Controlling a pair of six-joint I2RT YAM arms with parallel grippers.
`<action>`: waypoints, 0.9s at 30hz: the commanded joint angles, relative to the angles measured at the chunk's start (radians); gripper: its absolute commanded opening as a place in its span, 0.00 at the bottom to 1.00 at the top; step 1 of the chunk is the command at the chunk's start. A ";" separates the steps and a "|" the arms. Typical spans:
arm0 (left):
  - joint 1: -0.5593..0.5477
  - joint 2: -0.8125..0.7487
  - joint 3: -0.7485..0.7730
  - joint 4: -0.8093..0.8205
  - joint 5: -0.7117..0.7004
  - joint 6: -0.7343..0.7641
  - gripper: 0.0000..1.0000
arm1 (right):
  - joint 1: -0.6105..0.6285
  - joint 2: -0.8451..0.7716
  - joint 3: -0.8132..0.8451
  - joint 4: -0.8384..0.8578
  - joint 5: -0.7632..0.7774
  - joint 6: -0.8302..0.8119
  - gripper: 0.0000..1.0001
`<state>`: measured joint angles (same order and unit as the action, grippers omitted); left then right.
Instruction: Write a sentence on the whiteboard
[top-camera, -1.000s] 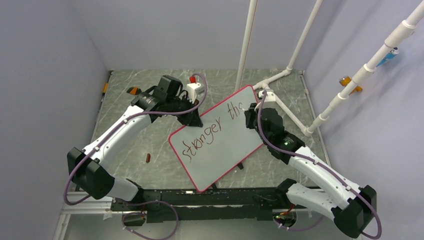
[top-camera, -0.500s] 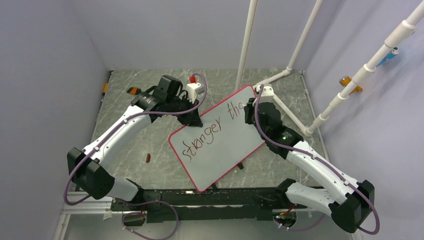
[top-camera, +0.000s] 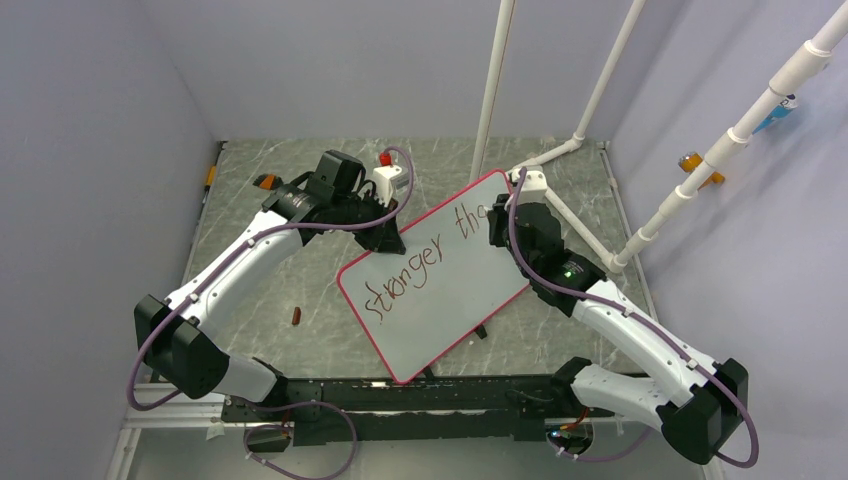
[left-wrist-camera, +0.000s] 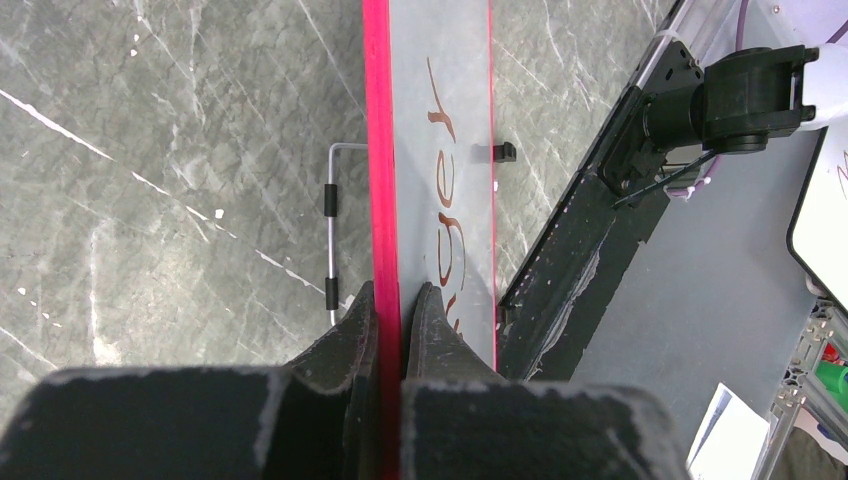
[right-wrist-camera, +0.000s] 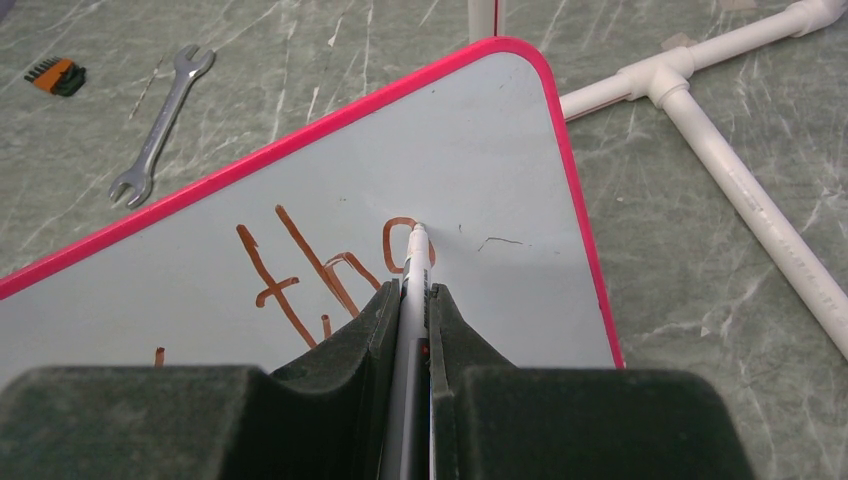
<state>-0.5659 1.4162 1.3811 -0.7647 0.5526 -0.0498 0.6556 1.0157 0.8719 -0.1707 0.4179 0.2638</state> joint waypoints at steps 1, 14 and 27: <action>-0.008 -0.008 0.004 0.058 -0.178 0.204 0.00 | 0.000 0.000 -0.010 0.032 -0.041 0.015 0.00; -0.009 -0.008 0.005 0.057 -0.178 0.203 0.00 | 0.001 -0.029 -0.071 0.017 -0.032 0.032 0.00; -0.009 -0.006 0.004 0.057 -0.177 0.203 0.00 | 0.001 -0.041 -0.078 -0.009 0.006 0.017 0.00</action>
<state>-0.5659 1.4162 1.3811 -0.7647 0.5510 -0.0502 0.6552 0.9730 0.8013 -0.1650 0.4267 0.2729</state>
